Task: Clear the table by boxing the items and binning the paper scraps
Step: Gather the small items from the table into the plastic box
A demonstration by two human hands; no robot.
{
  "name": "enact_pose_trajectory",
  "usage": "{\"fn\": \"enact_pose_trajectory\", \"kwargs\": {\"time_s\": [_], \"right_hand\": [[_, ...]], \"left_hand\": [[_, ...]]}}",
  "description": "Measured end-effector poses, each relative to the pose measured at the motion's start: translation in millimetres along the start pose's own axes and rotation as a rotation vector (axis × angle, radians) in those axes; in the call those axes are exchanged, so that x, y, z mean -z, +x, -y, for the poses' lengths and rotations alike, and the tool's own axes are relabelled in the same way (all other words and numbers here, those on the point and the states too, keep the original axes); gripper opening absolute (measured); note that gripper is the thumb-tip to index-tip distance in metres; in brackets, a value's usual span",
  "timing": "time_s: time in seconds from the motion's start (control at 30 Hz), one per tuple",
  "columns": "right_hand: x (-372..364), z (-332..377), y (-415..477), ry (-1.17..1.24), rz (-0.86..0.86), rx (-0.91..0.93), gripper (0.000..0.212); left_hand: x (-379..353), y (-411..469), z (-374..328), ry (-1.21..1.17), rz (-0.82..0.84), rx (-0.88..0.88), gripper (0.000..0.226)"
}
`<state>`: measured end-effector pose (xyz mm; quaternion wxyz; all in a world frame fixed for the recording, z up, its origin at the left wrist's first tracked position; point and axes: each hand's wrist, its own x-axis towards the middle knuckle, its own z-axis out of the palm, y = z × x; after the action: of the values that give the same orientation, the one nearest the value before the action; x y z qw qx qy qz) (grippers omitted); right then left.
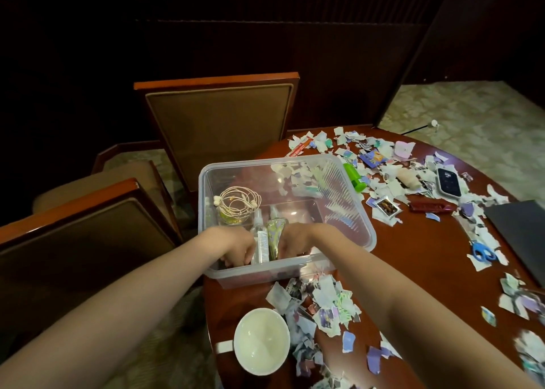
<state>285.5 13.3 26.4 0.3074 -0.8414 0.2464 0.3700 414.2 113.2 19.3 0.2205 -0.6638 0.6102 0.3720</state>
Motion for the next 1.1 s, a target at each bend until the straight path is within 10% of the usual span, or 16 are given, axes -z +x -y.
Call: {"fn": "enact_pose_trajectory", "kwargs": {"time_s": [1.1], "right_hand": [[-19, -144, -177, 0.972, -0.976, -0.15, 0.024]], "left_hand": [[108, -11, -184, -0.607, -0.471, -0.274, 0.018]]}}
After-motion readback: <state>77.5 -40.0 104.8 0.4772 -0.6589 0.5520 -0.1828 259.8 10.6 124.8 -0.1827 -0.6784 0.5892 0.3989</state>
